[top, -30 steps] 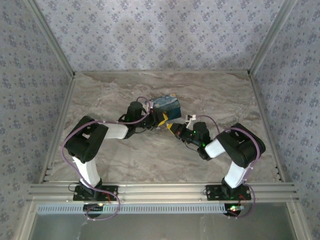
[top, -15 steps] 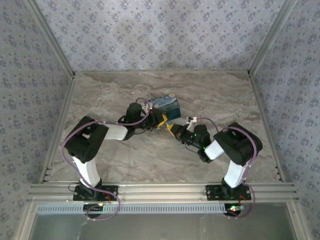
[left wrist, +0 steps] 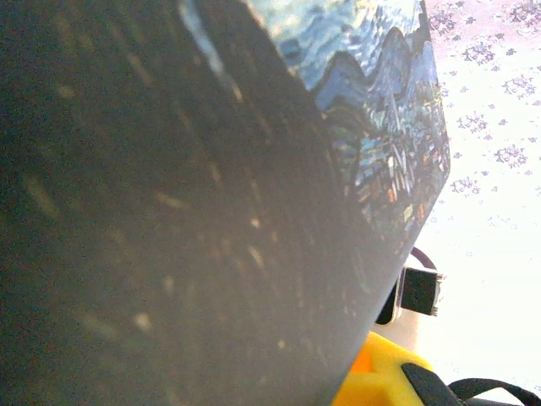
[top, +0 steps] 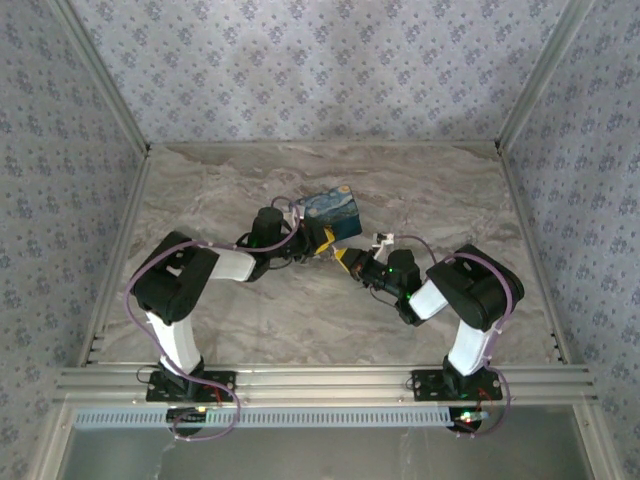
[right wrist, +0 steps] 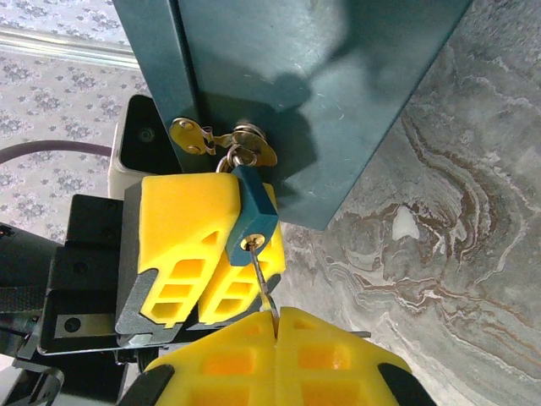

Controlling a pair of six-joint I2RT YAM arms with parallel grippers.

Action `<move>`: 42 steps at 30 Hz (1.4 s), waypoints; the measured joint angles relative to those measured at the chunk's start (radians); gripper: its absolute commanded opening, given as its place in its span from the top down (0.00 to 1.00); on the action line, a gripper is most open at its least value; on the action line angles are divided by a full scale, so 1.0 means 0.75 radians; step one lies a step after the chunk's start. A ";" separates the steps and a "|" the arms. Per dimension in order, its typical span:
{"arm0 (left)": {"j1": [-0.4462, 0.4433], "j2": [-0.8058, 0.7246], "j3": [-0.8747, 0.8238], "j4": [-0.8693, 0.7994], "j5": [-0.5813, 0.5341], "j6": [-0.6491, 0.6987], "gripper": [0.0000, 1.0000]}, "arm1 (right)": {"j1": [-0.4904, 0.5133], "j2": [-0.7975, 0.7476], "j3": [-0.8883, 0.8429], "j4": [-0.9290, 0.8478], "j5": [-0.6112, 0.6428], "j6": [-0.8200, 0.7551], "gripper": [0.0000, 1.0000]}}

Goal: Unlock the padlock with the key

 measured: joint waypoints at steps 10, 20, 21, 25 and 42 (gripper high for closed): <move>0.000 0.002 -0.012 0.026 0.000 -0.020 1.00 | 0.000 0.000 0.001 0.003 0.005 0.010 1.00; 0.012 0.007 -0.022 0.109 -0.003 -0.049 1.00 | -0.005 0.000 0.036 0.003 0.008 0.066 1.00; 0.014 0.008 -0.022 0.119 -0.005 -0.054 1.00 | -0.005 0.000 0.041 0.003 0.008 0.075 1.00; 0.018 0.008 -0.028 0.159 -0.013 -0.064 1.00 | 0.001 0.000 0.057 0.003 0.013 0.134 1.00; 0.017 0.024 -0.037 0.241 -0.025 -0.104 1.00 | -0.004 -0.003 0.063 0.004 0.049 0.268 1.00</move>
